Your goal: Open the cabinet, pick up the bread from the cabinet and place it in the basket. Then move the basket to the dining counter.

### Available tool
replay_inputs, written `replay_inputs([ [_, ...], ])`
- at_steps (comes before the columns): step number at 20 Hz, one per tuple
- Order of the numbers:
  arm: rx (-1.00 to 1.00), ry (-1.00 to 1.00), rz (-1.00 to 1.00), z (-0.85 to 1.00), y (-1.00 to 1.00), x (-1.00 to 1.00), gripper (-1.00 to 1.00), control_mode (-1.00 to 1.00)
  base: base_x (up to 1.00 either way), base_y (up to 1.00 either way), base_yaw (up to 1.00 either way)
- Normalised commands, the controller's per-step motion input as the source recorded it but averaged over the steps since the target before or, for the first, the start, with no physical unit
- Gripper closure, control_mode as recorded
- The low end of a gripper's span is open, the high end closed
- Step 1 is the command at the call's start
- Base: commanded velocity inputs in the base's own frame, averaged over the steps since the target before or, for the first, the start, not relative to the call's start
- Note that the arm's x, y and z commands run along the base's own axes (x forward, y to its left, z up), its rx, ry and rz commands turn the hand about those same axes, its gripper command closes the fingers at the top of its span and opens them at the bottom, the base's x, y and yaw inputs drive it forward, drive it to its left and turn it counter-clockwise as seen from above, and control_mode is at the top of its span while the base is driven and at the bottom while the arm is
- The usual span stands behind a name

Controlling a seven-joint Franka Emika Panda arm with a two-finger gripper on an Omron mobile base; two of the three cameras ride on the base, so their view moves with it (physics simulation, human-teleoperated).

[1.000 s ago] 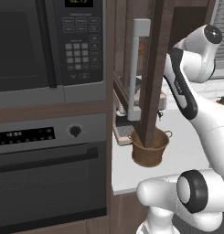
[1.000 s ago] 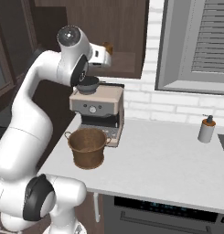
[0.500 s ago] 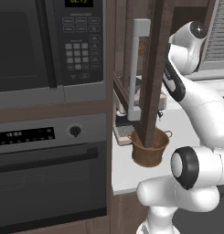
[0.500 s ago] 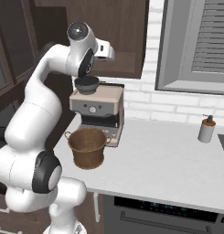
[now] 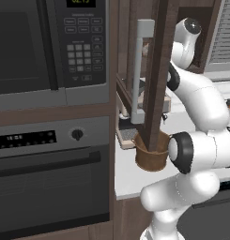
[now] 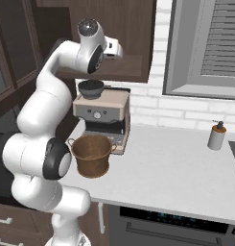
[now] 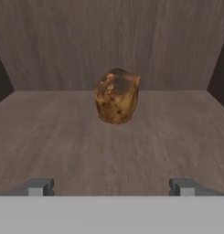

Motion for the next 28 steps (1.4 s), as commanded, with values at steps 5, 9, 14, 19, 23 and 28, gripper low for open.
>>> replay_inputs([
  [5, 0.00, 0.00, 0.00, 0.00, 0.01, 0.37, -1.00, -1.00, 0.00, 0.00, 0.00],
  [9, 0.00, 0.00, 0.00, 0.00, 0.00, 0.39, -1.00, -1.00, 0.00, 0.00, 0.00],
  [14, 0.00, 0.00, 0.00, 0.00, 0.01, 0.45, -1.00, -1.00, 0.00, 0.00, 0.00],
  [19, 0.00, 0.00, 0.00, 0.00, 0.00, 0.45, -1.00, -1.00, 0.00, 0.00, 0.00],
  [23, 0.00, 0.00, 0.00, 0.00, 0.00, 0.43, -1.00, -1.00, 0.00, 0.00, 0.00],
  [28, 0.00, 0.00, 0.00, 0.00, 0.00, 0.42, -1.00, -1.00, 0.00, 0.00, 0.00],
])
